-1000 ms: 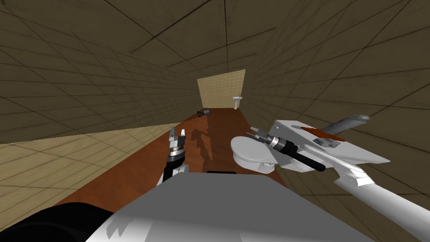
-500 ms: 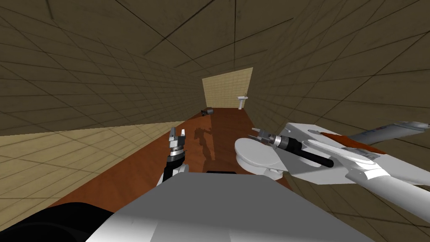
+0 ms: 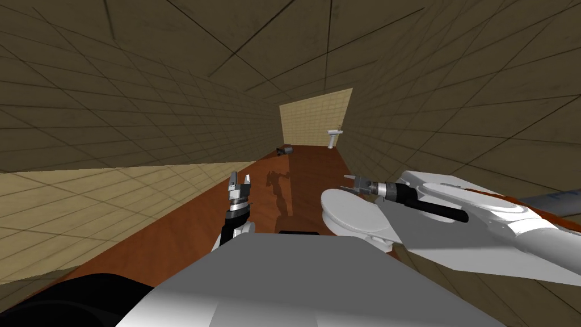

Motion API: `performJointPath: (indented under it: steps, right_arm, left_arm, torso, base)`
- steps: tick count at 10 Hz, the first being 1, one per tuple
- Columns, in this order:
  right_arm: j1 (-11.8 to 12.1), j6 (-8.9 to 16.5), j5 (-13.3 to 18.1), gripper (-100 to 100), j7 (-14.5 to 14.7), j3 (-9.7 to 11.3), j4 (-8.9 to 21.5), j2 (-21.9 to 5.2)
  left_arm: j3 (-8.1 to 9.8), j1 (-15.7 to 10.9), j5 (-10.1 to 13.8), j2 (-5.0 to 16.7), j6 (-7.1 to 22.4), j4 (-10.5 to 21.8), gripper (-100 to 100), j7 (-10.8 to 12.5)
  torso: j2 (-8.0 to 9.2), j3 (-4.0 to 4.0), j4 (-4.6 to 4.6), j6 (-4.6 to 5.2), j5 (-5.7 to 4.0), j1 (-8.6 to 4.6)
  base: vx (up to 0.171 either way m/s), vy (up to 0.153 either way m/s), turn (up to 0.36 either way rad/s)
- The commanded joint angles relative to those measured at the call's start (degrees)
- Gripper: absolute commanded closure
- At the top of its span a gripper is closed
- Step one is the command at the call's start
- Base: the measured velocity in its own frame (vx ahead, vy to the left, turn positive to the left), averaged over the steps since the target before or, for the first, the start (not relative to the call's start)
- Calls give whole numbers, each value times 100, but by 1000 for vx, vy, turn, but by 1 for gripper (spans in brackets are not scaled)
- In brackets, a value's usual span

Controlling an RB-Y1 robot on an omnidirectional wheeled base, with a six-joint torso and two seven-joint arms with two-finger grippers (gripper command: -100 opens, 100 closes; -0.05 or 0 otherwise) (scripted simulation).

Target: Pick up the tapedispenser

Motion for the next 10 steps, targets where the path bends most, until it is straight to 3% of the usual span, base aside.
performJointPath:
  steps: [1, 6, 10]
  right_arm:
    - [2, -65, 62, -100, -29, 12, 55, -256]
    - [-23, -484, 457, -100, -120, 251, 557, -1052]
    - [11, -880, 793, -100, -279, 529, 1024, -1718]
  left_arm:
    - [0, 0, 0, 0, 0, 0, 0, 0]
    - [1, 1, 0, 0, 0, 0, 0, 0]
    - [1, 0, 0, 1, 0, 0, 0, 0]
  torso:
    - [0, 0, 0, 0, 0, 0]
    - [9, 6, 3, 5, -5, -17]
    - [23, 14, 6, 7, -11, -43]
  base:
    - [1, -25, 89]
    - [-13, -57, 114]
    - [-50, -145, 128]
